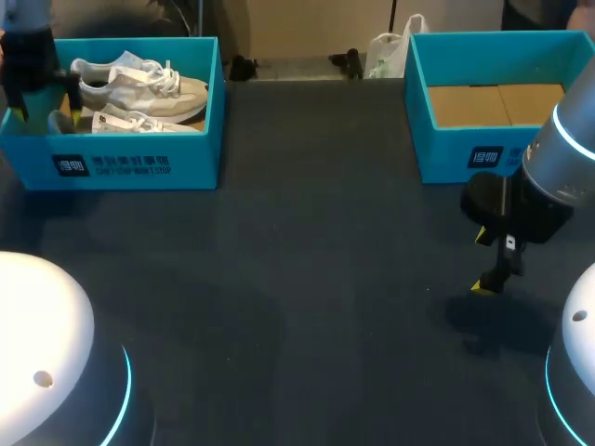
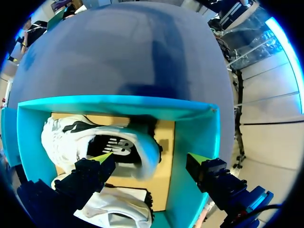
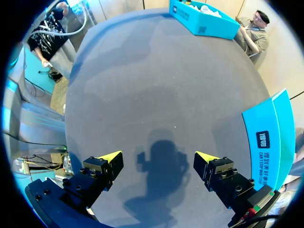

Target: Take the shoe out of the shoebox, open the shoe tongue, remove and reinsert the insole, then place the shoe into the shoebox

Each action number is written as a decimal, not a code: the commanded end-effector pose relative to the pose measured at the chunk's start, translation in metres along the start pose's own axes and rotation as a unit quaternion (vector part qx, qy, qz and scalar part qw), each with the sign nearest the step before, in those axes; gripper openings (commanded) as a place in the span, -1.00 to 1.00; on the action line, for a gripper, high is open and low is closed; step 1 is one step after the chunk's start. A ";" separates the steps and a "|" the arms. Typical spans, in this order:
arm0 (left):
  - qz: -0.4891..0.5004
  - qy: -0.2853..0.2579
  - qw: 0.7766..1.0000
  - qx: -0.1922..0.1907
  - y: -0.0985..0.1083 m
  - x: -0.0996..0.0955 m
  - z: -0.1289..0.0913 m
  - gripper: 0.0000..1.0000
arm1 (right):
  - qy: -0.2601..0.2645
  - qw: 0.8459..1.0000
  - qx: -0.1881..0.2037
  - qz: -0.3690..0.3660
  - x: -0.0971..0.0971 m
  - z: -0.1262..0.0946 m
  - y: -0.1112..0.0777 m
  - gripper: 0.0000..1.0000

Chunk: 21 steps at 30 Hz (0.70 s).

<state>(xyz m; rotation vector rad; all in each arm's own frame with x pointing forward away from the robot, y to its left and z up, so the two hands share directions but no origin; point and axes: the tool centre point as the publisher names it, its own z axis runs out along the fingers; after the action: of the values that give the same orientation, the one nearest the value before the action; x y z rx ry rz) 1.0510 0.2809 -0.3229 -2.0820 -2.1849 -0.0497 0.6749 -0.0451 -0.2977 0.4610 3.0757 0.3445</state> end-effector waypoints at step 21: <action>-0.012 -0.002 0.999 -0.039 0.004 0.000 0.035 0.64 | -0.001 1.000 0.000 0.000 0.001 0.000 0.000 1.00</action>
<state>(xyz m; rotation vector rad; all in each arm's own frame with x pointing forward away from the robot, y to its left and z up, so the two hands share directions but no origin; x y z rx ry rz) 1.0494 0.2839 -0.3524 -2.0963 -2.2453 -0.1383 0.6749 -0.0451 -0.2977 0.4610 3.0757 0.3445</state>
